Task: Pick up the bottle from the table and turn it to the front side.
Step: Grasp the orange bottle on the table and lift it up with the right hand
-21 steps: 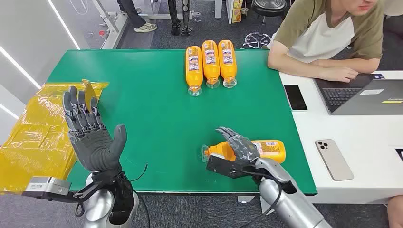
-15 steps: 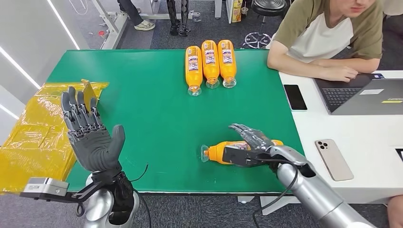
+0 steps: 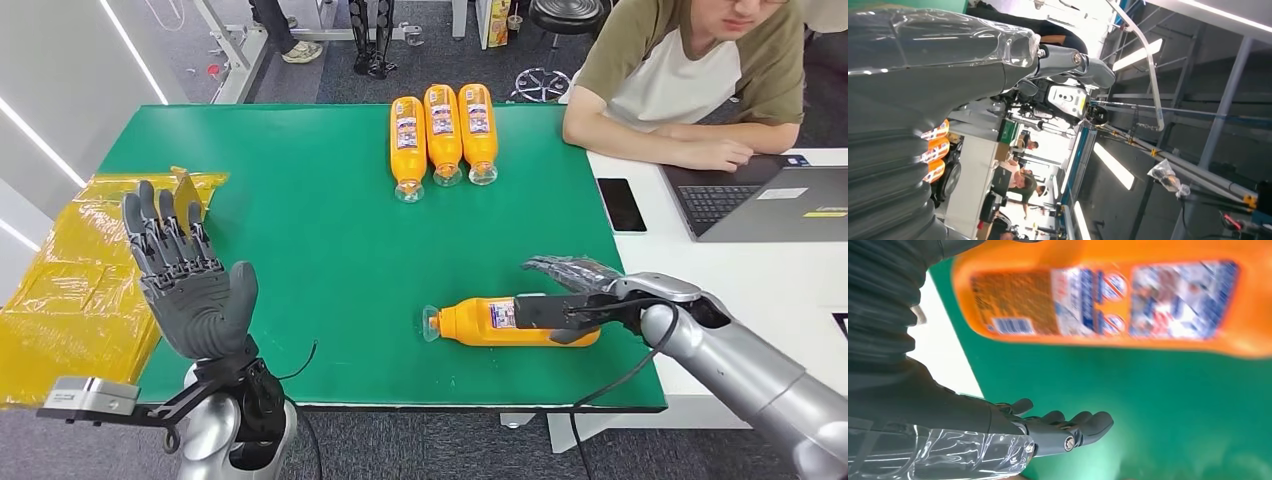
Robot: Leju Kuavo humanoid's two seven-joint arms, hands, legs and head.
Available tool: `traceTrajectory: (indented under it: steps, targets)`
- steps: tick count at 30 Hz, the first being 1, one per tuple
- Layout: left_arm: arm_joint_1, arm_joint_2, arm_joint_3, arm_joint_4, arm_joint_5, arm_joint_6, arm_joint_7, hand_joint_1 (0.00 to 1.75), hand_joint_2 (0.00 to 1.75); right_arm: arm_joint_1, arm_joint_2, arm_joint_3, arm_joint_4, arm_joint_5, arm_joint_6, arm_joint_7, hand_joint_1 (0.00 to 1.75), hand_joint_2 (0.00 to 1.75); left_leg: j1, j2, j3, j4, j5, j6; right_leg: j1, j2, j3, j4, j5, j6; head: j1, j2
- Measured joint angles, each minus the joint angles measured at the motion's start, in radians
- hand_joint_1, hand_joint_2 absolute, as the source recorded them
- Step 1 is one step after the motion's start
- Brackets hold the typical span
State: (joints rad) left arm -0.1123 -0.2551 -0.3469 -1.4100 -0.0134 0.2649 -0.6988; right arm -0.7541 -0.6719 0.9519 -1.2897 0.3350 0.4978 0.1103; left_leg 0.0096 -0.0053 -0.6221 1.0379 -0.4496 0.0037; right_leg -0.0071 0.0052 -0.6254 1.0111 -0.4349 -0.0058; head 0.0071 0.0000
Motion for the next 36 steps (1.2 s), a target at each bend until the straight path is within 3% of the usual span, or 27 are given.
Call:
traceTrajectory:
  steps: [7,12,26,27,30,31,33,36]
  targets:
    - [-0.003,0.001,-0.001,0.008,0.017,0.011,-0.002,0.0,1.75,0.004,-0.064,0.071,-0.007,-0.013,-0.037,0.019,0.0,1.75,0.0,0.0,0.0,0.0,0.0,0.0,0.0,0.0,0.0,0.0,0.0,0.0,0.0,0.0]
    - [-0.005,0.001,-0.005,0.01,0.023,0.022,-0.002,0.0,1.75,0.041,-0.078,0.092,0.01,0.016,-0.095,0.013,0.0,1.75,0.0,0.0,0.0,0.0,-0.001,0.001,0.0,0.0,0.0,0.0,0.0,0.0,0.0,0.0]
    - [-0.006,0.001,-0.008,0.01,0.022,0.042,-0.002,0.0,1.75,0.063,0.012,0.105,0.218,0.115,-0.232,-0.053,0.0,1.75,0.0,0.001,0.001,0.0,-0.001,0.001,0.0,0.0,0.001,0.0,0.0,0.0,0.0,0.0]
    - [-0.006,0.001,-0.008,0.01,0.022,0.041,-0.002,0.0,1.75,0.063,0.017,0.105,0.226,0.117,-0.234,-0.054,0.14,1.75,0.0,0.001,0.001,0.0,-0.001,0.001,0.0,0.0,0.001,0.0,0.0,0.0,0.0,0.0]
    - [-0.006,0.001,-0.008,0.01,0.021,0.041,-0.002,0.0,1.75,0.062,0.026,0.104,0.242,0.119,-0.239,-0.056,1.3,1.75,0.0,0.001,0.003,0.0,-0.001,0.001,0.0,0.001,0.003,0.0,0.0,0.0,0.0,0.0]
    - [-0.006,0.001,-0.008,0.01,0.019,0.039,-0.002,0.0,1.75,0.063,0.027,0.102,0.245,0.122,-0.244,-0.057,1.58,1.75,0.0,0.001,0.004,0.0,-0.001,0.001,0.0,0.001,0.004,0.0,-0.001,0.001,0.0,0.0]
    - [-0.006,0.001,-0.008,0.01,0.014,0.036,-0.002,0.0,1.75,0.071,0.031,0.093,0.249,0.138,-0.26,-0.063,1.71,1.75,0.0,0.001,0.004,0.0,-0.002,0.002,0.0,0.001,0.004,0.0,-0.001,0.001,0.0,0.0]
    - [-0.006,0.001,-0.008,0.01,0.01,0.033,-0.002,0.0,1.75,0.085,0.041,0.072,0.254,0.164,-0.282,-0.071,1.75,1.75,0.0,0.001,0.005,0.0,-0.002,0.002,0.0,0.001,0.005,0.0,-0.001,0.001,0.0,0.0]
